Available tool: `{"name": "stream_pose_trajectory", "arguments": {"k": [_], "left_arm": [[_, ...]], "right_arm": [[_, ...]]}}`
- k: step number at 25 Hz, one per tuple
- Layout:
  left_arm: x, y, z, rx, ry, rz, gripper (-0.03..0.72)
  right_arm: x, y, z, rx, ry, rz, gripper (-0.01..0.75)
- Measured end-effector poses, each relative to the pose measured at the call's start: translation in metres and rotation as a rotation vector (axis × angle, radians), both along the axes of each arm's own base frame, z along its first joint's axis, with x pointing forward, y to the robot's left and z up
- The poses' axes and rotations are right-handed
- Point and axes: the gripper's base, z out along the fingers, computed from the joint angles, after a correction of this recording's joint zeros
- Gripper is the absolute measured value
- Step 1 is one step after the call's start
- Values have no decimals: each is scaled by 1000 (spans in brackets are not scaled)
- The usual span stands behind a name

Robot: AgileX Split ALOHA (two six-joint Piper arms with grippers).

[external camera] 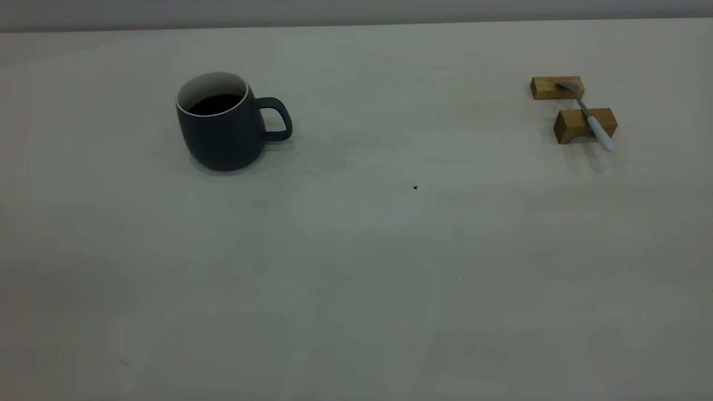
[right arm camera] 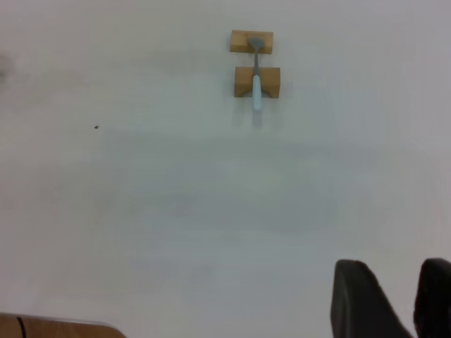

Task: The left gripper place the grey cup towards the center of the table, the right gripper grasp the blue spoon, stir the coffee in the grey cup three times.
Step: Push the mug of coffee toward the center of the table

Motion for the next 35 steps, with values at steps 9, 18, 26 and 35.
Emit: {"name": "stream_pose_trajectory", "arguments": {"k": [9, 18, 26, 35], "left_arm": [[75, 5, 22, -57, 242, 88, 585], [208, 13, 0, -29, 447, 90, 585], [334, 18, -67, 67, 606, -39, 585], [435, 20, -142, 204, 784, -397, 585]], "right_arm": [[0, 0, 0, 0, 0, 0, 237], [0, 0, 0, 0, 0, 0, 237], [0, 0, 0, 0, 0, 0, 237], [0, 0, 0, 0, 0, 0, 237]]}}
